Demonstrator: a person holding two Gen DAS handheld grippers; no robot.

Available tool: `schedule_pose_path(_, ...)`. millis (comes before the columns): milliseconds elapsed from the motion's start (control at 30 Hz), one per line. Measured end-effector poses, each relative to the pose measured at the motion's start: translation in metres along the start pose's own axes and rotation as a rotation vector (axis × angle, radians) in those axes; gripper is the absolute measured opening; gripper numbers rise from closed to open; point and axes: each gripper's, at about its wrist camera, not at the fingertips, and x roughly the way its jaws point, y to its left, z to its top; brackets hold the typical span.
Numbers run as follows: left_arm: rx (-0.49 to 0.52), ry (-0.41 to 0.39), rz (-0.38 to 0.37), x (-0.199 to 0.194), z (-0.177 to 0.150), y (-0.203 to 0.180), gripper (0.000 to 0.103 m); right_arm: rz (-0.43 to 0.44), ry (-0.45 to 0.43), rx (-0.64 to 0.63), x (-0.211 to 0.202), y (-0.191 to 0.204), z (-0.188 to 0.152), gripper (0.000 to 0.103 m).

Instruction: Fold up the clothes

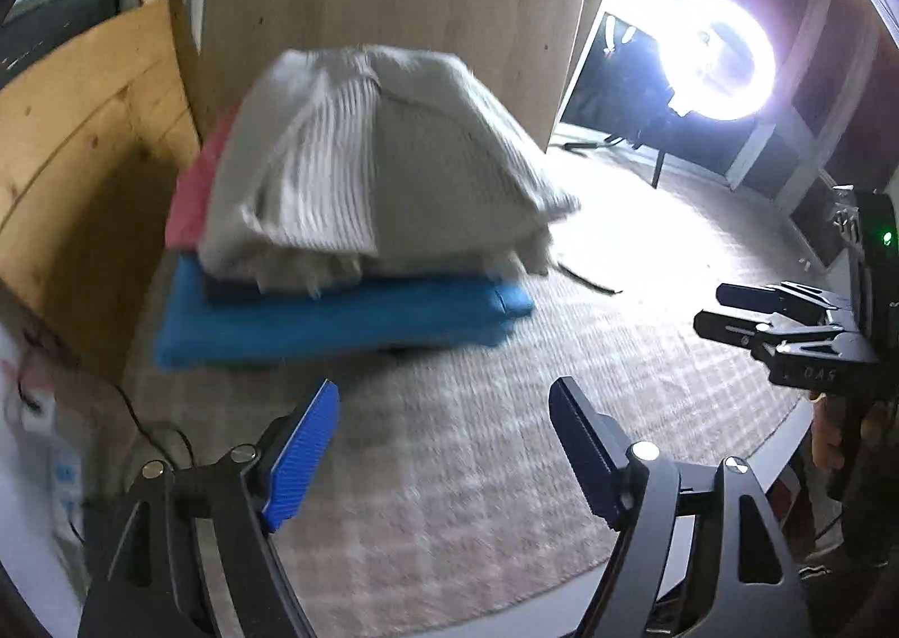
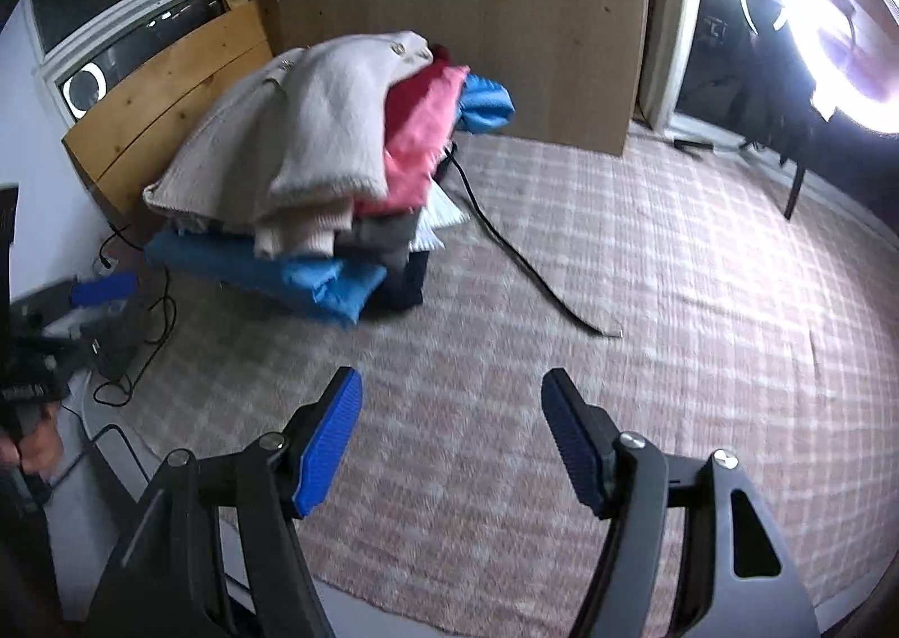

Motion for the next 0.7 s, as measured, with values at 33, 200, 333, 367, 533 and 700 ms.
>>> schedule_pose_path(33, -0.019, 0.004, 0.011, -0.001, -0.005, -0.004, 0.076, 0.000, 0.003, 0.013, -0.001, -0.004, -0.003, 0.066)
schedule_pose_path(200, -0.122, -0.006, 0.087, -0.017, -0.019, -0.023, 0.076, -0.016, -0.024, 0.009, -0.022, -0.023, -0.020, 0.066)
schedule_pose_path(333, -0.188, -0.024, 0.127, -0.030, -0.029, -0.050, 0.076, -0.061, -0.051, -0.053, -0.046, -0.033, -0.037, 0.069)
schedule_pose_path(367, -0.202, -0.032, 0.131, -0.034, -0.033, -0.059, 0.076, -0.060, -0.063, -0.062, -0.054, -0.036, -0.041, 0.069)
schedule_pose_path(533, -0.231, -0.051, 0.200, -0.059, -0.059, -0.106, 0.077, -0.023, -0.119, -0.088, -0.091, -0.058, -0.067, 0.072)
schedule_pose_path(700, -0.241, -0.057, 0.249, -0.073, -0.086, -0.155, 0.077, 0.000, -0.160, -0.120, -0.125, -0.082, -0.096, 0.073)
